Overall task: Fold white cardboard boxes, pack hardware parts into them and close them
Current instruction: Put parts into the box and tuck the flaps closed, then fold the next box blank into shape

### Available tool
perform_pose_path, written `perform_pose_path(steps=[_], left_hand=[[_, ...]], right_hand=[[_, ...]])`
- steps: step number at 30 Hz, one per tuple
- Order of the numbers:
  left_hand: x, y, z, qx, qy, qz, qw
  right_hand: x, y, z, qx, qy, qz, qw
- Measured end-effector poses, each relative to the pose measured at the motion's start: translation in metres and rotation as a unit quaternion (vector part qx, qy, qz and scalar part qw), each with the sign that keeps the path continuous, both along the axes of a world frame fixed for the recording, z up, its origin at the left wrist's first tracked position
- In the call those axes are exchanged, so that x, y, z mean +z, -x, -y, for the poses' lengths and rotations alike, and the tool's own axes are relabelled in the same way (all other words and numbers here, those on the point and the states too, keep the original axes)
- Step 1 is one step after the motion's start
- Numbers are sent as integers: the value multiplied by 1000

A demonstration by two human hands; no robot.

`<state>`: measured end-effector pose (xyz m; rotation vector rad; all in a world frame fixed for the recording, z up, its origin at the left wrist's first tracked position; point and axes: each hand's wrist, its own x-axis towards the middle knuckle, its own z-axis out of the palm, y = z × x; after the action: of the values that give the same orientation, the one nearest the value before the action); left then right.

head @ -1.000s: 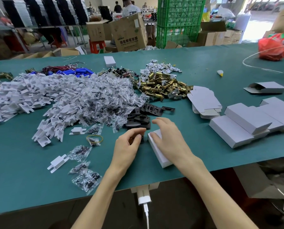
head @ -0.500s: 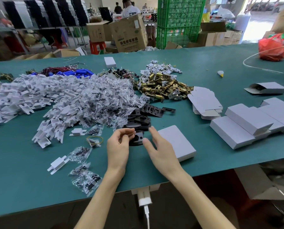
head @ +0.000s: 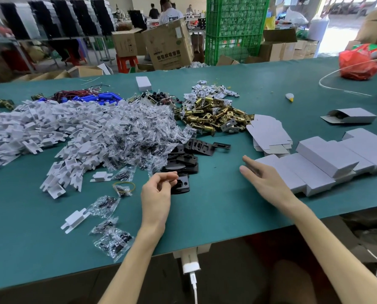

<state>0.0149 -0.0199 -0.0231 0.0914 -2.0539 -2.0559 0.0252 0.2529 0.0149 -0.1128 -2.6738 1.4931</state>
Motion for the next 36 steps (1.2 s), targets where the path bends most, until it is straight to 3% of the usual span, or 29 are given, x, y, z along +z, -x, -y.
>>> perform_pose_path(steps=[10, 16, 19, 22, 28, 36], left_hand=[[5, -6, 1, -13, 25, 7, 1000], [7, -6, -2, -19, 56, 2, 998], [6, -6, -1, -20, 65, 3, 998], [7, -7, -3, -20, 69, 5, 997], [9, -8, -4, -15, 76, 6, 997], [11, -9, -4, -21, 79, 7, 997]], right_hand=[[0, 2, -33, -24, -20, -10, 999], [-1, 5, -39, -9, -99, -30, 995], [0, 22, -33, -35, -177, -72, 981], [7, 43, -34, -55, -261, -55, 962], [12, 70, -52, -81, -446, 71, 888], [4, 67, -53, -93, -403, -9, 911]])
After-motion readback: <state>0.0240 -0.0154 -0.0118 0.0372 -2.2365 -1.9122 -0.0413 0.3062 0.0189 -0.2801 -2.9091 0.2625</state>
